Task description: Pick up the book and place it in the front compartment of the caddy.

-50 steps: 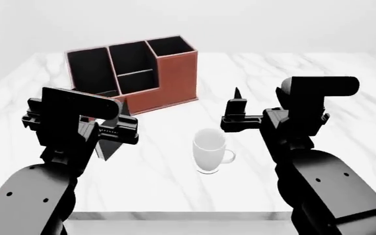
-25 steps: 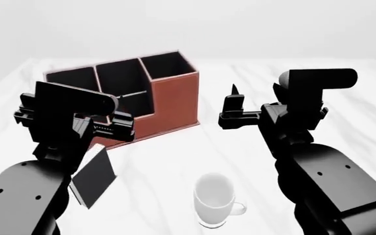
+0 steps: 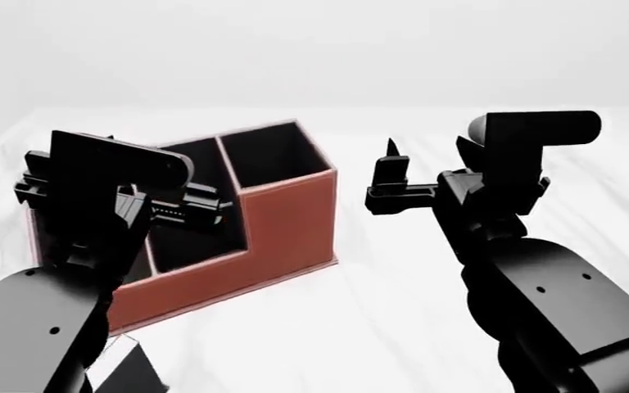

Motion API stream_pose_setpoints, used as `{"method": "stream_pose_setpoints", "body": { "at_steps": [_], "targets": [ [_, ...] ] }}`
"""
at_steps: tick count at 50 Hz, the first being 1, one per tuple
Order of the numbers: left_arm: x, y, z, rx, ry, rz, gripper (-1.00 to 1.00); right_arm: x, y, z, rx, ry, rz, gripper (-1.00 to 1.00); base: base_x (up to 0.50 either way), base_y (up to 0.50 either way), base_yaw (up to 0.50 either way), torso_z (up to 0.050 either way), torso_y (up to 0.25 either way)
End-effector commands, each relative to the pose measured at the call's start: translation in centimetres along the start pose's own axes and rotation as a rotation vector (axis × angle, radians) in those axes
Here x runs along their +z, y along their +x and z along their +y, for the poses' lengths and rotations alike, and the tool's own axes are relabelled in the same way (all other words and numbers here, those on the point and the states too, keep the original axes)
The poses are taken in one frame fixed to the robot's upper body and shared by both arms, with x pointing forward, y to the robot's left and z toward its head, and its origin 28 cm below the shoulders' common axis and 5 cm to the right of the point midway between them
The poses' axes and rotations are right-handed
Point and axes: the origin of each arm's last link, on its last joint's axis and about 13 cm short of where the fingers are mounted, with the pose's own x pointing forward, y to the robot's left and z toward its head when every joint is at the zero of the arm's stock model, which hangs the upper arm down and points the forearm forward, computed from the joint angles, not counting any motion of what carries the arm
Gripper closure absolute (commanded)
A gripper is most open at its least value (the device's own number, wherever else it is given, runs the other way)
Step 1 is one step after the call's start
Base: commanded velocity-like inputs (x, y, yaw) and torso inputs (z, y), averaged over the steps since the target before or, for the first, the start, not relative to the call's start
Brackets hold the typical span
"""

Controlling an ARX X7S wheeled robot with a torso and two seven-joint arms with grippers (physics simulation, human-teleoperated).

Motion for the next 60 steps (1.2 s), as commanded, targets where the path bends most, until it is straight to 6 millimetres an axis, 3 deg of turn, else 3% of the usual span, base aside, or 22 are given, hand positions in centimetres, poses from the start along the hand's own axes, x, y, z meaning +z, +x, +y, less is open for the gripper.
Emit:
{"method": "stream_pose_setpoints", "body": {
  "at_steps": [1,16,36,38,39,41,45,50,60],
  "targets": [
    [0.1,-0.1,0.1,0.001,0.003,0.000,-1.00,0.0,0.1,0.0,0.003,0.003,0.003,-1.00,0.50,0.00,0.00,0.000,0.000],
    [0.0,-0.1,0.0,-0.001,0.001,0.002,-1.00,-0.1,0.2,0.1,-0.021,-0.010,0.007,-1.00,0.50,0.00,0.00,0.000,0.001],
    [0.7,-1.4,0.5,-0.018,-0.059,0.093,-1.00,-0.4,0.5,-0.1,-0.042,-0.021,0.019,-1.00,0.00,0.00,0.00,0.000,0.001],
    [1.4,-1.0,3.0,0.148,-0.047,0.132,-1.00,-0.5,0.6,-0.2,-0.042,-0.022,0.022,-1.00,0.00,0.00,0.00,0.000,0.000],
    [1.9,-0.8,3.3,0.187,-0.051,0.144,-1.00,-0.6,0.6,-0.2,-0.043,-0.022,0.025,-1.00,0.00,0.00,0.00,0.000,0.000],
    [2.7,-0.8,2.9,0.220,-0.062,0.148,-1.00,-0.6,0.6,-0.2,-0.040,-0.022,0.026,-1.00,0.00,0.00,0.00,0.000,0.000],
    [5.3,-3.5,2.1,0.308,-0.022,0.181,-1.00,-0.8,0.8,-0.2,-0.039,-0.026,0.033,-1.00,0.00,0.00,0.00,0.000,0.000],
    [7.7,-8.7,2.1,-0.178,-0.107,0.446,-1.00,-1.0,0.9,-0.3,-0.037,-0.025,0.040,-1.00,0.00,0.00,0.00,0.000,0.000],
    [7.3,-9.6,2.6,-0.255,-0.190,0.518,-1.00,-1.2,0.9,0.0,-0.027,-0.042,0.054,-1.00,0.00,0.00,0.00,0.000,0.000]
  ]
}}
